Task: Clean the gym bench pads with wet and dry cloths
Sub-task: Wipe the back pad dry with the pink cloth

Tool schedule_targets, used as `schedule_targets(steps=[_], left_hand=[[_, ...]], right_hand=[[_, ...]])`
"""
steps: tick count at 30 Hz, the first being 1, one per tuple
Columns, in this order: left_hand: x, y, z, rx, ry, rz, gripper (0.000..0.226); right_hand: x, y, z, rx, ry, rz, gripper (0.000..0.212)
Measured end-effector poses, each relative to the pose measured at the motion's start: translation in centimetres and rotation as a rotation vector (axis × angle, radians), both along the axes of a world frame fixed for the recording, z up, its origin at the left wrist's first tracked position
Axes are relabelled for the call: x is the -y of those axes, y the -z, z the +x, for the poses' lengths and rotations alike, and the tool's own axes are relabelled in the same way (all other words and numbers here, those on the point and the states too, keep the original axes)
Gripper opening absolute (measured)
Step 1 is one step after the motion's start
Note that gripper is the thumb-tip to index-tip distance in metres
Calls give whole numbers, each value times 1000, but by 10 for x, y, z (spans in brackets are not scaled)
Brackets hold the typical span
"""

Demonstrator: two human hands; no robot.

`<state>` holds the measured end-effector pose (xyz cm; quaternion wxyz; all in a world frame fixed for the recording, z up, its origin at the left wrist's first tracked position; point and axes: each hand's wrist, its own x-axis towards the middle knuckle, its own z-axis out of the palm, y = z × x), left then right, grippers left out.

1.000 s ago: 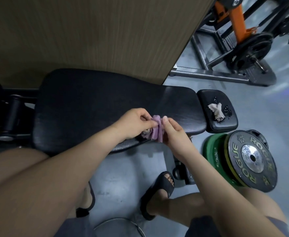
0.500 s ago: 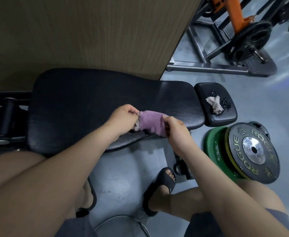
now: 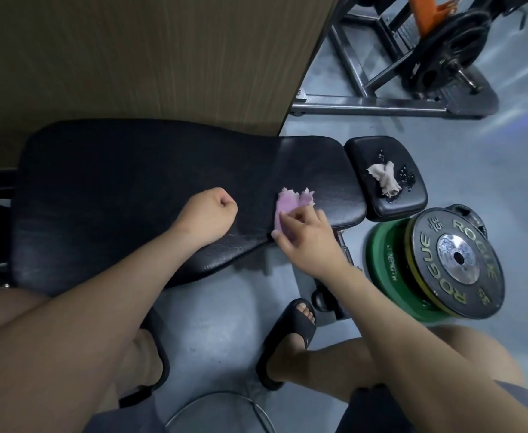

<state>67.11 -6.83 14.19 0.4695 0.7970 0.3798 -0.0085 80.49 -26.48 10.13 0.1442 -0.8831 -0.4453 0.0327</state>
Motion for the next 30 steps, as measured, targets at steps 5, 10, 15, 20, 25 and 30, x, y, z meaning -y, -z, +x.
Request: schedule_targets(steps=[5,10,15,20,25,30], left_hand=[[-10,0,-7,13,-5,85,21],[-20,15,-20,-69,103,363,24],[-27,21,-27,-232,165,489,43],[-40,22,-38,-341,150,440,53],[-44,27,-49,-312,187,442,56],[-50,30,-60,-288,176,449,59]], right_hand=[[-21,12,-9,25,95,128,48],[-43,32,-32,11,137,-64,72],[-68,31,-90,31,-299,-54,68],[-5,28,4,113,-8,-102,61],[2,14,13,61,30,-169,66],[-1,22,19,40,156,-173,69]])
